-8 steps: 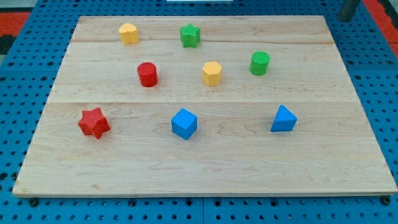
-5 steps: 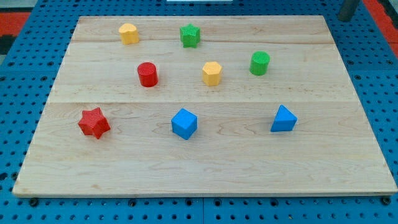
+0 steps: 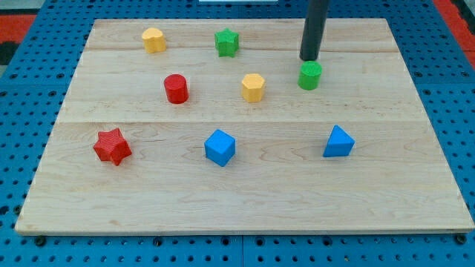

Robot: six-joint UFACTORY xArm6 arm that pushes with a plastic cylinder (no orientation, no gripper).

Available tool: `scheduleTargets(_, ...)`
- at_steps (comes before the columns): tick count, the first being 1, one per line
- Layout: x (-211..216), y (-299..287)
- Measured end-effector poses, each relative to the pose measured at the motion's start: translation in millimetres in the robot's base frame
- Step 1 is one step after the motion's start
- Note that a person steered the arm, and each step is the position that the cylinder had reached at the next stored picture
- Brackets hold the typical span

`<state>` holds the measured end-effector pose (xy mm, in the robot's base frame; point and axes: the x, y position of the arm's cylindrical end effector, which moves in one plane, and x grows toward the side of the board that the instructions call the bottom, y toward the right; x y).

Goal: Move the the yellow heart slightly left

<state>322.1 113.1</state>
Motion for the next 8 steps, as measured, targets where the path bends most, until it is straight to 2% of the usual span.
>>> scheduleTargets(1, 1.7, -92.6)
scheduleTargets(3, -11.3, -192.9)
scheduleTargets(5, -63.6, -215.3)
scheduleTargets(6, -73.6, -245.4)
scheduleTargets(8, -73.6, -268.0)
